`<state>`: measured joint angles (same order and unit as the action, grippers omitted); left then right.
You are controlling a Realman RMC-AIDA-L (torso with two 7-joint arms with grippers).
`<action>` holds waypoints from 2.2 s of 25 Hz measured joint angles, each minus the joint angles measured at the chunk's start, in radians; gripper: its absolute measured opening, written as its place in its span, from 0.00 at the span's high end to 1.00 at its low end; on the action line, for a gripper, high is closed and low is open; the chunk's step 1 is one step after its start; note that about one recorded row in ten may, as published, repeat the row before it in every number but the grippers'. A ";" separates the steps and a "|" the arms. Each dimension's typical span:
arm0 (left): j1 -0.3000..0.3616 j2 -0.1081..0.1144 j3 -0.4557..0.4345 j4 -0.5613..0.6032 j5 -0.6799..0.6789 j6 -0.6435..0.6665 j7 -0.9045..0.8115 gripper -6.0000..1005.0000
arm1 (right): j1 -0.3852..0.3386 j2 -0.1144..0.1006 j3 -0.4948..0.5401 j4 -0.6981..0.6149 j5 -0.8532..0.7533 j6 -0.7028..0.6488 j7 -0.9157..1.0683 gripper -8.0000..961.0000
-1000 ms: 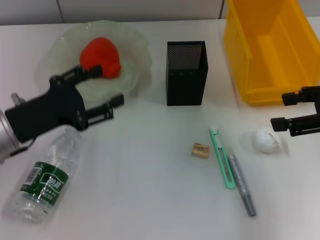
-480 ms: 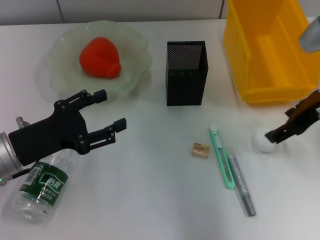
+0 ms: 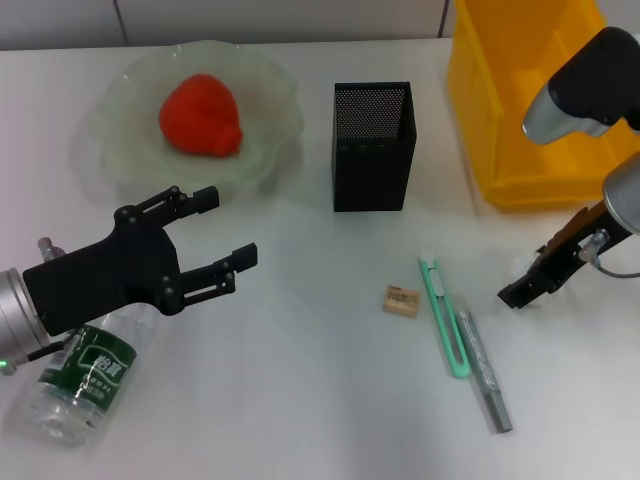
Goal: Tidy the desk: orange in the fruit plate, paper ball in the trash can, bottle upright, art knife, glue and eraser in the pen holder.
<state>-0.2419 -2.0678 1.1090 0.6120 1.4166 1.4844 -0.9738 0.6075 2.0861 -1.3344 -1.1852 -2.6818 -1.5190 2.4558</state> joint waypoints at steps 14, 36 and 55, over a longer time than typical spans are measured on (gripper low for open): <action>0.011 0.000 0.002 -0.002 0.009 0.014 0.001 0.19 | -0.079 -0.002 0.073 -0.338 0.014 -0.084 0.083 0.46; 0.202 -0.004 0.154 0.552 0.138 -0.228 -0.541 0.19 | -0.190 -0.003 0.280 -0.194 0.433 0.422 -0.231 0.15; 0.266 -0.008 0.681 1.182 1.275 -0.468 -1.850 0.19 | -0.405 -0.004 0.282 0.458 1.211 -0.005 -1.404 0.13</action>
<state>0.0245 -2.0754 1.7903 1.7938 2.6914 1.0168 -2.8243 0.2026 2.0822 -1.0522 -0.7276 -1.4705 -1.5238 1.0522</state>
